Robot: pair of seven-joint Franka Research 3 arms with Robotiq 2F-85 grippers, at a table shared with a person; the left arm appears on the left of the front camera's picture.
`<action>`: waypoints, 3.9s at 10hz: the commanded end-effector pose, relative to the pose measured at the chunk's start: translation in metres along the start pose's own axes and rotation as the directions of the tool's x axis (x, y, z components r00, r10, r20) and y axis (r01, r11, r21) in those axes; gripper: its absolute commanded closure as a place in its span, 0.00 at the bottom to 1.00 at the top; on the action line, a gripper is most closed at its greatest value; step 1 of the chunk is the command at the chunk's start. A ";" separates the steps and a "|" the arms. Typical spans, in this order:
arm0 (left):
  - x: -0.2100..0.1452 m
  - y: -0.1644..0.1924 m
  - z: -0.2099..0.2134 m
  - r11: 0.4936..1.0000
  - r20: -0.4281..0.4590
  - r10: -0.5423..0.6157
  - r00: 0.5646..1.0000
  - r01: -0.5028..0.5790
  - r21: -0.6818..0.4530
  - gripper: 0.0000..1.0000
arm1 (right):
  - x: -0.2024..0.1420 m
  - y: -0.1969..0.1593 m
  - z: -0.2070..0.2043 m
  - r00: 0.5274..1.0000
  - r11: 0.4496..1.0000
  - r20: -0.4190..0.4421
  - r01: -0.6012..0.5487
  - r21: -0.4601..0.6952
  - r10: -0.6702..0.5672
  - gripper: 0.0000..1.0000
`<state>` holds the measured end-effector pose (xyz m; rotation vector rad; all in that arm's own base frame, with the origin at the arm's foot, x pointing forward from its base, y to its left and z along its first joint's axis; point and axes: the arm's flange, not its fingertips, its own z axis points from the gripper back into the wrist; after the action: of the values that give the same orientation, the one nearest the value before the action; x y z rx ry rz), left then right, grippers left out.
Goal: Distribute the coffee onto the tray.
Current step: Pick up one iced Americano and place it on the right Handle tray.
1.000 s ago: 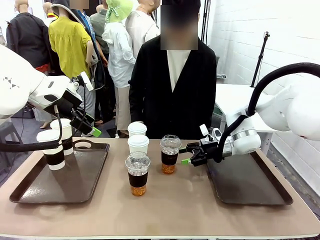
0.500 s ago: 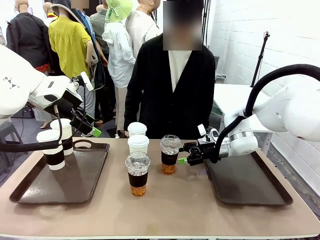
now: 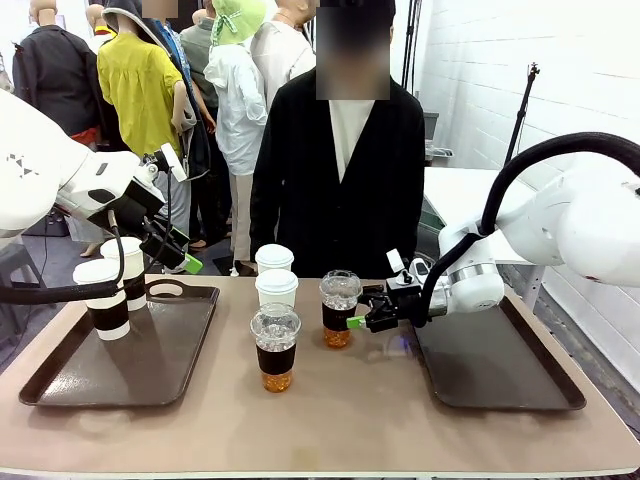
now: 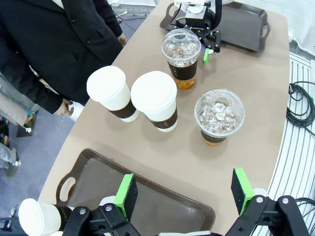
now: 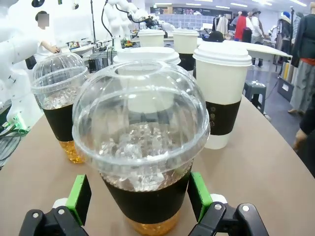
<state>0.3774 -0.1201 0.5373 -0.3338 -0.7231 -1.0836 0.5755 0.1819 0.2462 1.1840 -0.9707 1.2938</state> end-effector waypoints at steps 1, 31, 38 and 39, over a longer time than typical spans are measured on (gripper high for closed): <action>-0.001 0.001 0.001 1.000 -0.001 -0.006 1.000 0.006 -0.007 0.00 | -0.002 -0.009 -0.012 0.999 1.000 0.033 -0.007 0.007 0.007 0.00; -0.001 0.001 0.001 1.000 -0.001 -0.006 1.000 0.006 -0.007 0.00 | -0.010 0.024 0.207 0.997 0.971 0.067 -0.006 -0.240 0.023 0.38; -0.001 0.001 0.001 1.000 -0.001 -0.006 1.000 0.006 -0.007 0.00 | -0.029 -0.005 0.210 0.997 0.960 0.071 0.034 -0.279 -0.015 0.38; -0.001 0.001 0.001 1.000 -0.001 -0.006 1.000 0.006 -0.007 0.00 | -0.031 -0.006 0.209 0.997 0.959 0.073 0.043 -0.279 -0.024 0.38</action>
<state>0.3773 -0.1203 0.5374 -0.3330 -0.7231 -1.0842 0.5923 -0.0309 0.2471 1.0180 -1.1262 1.0780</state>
